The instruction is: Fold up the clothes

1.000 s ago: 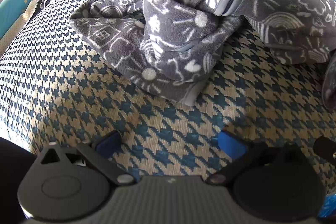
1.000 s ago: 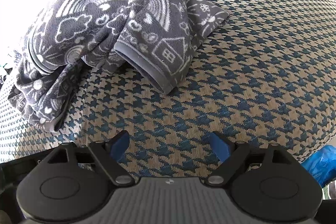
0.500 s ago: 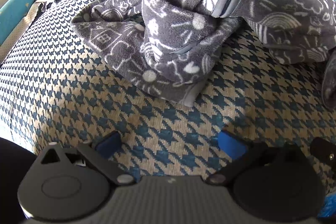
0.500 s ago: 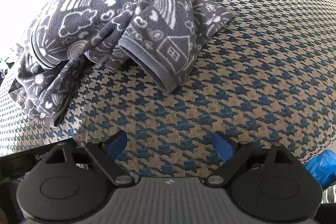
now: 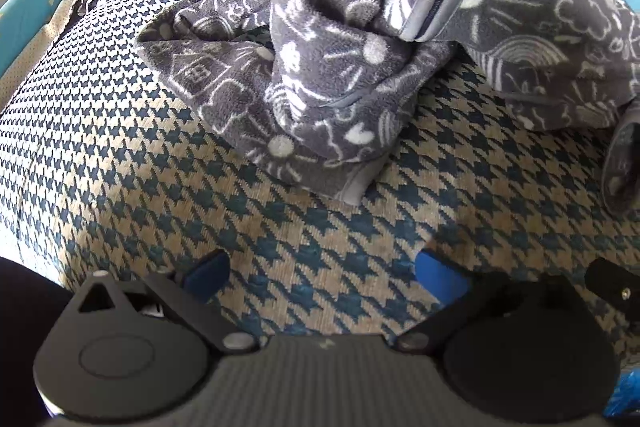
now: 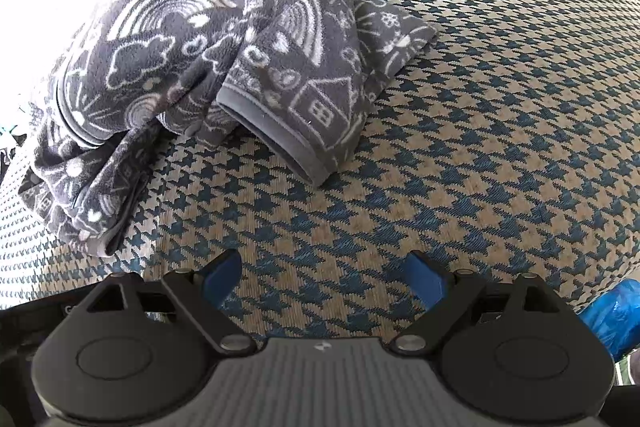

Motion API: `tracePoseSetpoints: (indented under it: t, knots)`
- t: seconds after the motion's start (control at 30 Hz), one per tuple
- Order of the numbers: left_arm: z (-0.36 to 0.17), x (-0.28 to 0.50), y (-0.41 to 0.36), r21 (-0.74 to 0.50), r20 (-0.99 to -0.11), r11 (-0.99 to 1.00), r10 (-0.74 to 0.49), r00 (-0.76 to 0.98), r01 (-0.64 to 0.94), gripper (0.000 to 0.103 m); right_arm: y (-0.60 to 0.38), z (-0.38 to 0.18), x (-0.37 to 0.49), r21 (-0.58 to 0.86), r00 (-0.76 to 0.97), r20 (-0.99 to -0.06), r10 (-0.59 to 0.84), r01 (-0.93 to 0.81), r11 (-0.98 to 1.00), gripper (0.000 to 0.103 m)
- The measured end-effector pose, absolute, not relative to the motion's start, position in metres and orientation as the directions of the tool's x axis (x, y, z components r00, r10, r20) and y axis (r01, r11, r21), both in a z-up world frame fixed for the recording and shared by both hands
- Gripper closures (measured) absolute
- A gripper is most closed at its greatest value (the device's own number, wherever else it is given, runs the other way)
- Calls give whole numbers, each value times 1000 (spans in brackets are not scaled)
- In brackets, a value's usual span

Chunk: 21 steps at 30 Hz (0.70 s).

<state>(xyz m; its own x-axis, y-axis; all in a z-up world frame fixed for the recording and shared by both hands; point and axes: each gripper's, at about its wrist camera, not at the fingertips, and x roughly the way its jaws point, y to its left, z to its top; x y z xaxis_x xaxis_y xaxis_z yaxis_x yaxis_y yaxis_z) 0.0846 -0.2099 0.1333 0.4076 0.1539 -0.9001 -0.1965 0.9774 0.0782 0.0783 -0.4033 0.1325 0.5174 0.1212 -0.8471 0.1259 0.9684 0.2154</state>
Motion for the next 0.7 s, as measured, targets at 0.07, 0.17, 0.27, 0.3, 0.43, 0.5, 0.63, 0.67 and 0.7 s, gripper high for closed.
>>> tracePoseSetpoints:
  t: [0.07,0.17,0.27,0.3,0.43,0.5,0.63,0.67,0.7]
  knots:
    - [136,83,-213,77,-895,979,152,419,-190,0,-406,133,77,218,519,-846,121,131,967,14]
    - [140,81,-219,89,-884,979,162,439,-184,0,-409,134,77,224,522,-844,121,138,965,14]
    - [146,80,-220,93,-869,978,170,465,-185,0,-409,134,77,225,523,-844,120,143,964,14]
    - [148,79,-220,97,-864,978,176,471,-186,0,-409,134,77,226,523,-844,120,143,964,14]
    - [155,77,-223,100,-857,980,173,486,-172,0,-411,136,77,229,527,-841,121,145,963,14]
    - [159,77,-224,100,-852,982,168,496,-162,0,-413,137,76,229,529,-840,118,148,962,14]
    - [160,82,-211,91,-843,985,156,515,-149,0,-418,139,77,229,540,-834,110,158,960,14]
    - [162,84,-208,86,-840,986,149,521,-144,0,-420,140,77,234,544,-832,111,161,959,14]
    - [164,86,-205,82,-837,987,143,529,-138,0,-422,141,77,241,548,-829,115,164,956,14]
